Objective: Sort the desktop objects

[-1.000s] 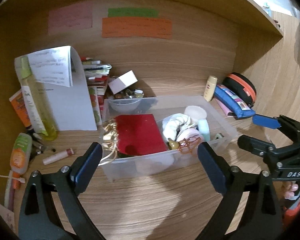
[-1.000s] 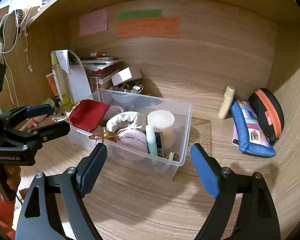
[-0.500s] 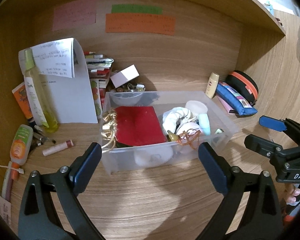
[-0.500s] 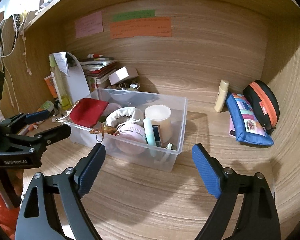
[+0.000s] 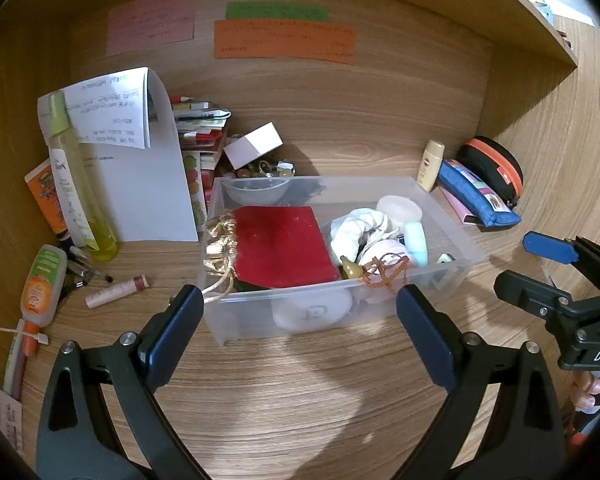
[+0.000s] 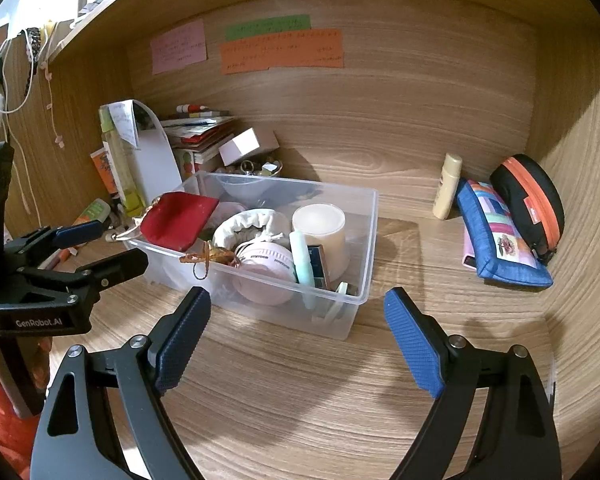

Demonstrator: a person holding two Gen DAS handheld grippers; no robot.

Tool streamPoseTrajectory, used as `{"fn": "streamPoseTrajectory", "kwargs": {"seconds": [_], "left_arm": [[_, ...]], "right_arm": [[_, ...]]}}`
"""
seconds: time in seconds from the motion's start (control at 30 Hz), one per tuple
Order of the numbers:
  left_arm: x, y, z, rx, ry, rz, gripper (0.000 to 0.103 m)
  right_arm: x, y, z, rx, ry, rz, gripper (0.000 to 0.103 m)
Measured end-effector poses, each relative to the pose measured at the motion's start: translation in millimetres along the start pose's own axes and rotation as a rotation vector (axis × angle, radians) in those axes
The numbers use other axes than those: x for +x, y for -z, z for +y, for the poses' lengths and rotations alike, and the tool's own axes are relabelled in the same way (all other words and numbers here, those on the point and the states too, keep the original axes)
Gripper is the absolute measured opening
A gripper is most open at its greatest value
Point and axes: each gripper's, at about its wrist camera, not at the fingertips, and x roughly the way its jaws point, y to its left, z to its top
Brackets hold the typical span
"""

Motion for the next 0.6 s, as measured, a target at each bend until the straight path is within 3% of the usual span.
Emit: {"fn": "streamPoseTrajectory", "kwargs": {"seconds": [0.6], "left_arm": [[-2.2,-1.9,4.3,-0.015,-0.002,-0.005,0.098]], "right_arm": [[-0.4,-2.6,3.0,-0.019,-0.005,-0.002,0.088]]}}
